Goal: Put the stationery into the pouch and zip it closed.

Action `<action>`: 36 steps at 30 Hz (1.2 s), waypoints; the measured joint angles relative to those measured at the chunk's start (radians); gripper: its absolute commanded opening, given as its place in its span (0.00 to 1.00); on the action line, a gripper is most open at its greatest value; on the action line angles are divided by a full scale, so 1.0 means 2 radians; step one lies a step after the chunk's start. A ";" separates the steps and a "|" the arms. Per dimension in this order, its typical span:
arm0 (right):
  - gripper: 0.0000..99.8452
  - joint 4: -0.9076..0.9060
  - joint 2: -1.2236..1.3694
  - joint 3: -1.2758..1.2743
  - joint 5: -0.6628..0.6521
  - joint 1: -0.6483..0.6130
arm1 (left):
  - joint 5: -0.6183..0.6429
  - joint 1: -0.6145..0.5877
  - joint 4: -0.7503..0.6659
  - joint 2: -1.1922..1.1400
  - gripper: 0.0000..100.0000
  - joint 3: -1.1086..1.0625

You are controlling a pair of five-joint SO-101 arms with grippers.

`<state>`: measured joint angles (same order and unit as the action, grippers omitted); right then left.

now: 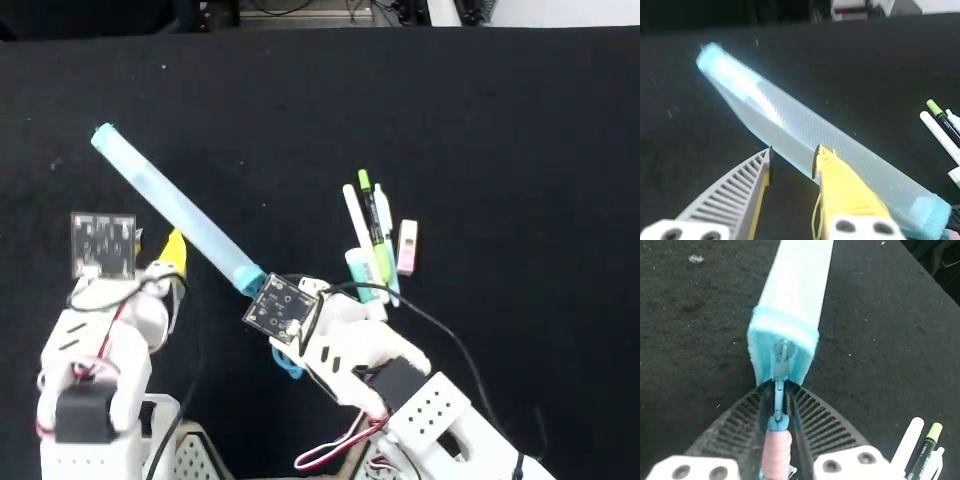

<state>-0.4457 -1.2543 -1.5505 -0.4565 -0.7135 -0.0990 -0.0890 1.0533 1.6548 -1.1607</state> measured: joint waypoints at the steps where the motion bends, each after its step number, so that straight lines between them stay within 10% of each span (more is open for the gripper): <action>1: 0.01 -0.011 0.000 0.004 0.005 -0.001 | -0.009 0.000 0.008 0.015 0.16 0.000; 36: 0.01 -0.042 0.000 0.018 0.022 -0.001 | -0.113 0.156 0.227 -0.277 0.24 0.265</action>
<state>-0.5301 -1.2543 -1.5136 -0.4120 -0.7150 -0.3245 0.2225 1.5075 1.1009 -0.6314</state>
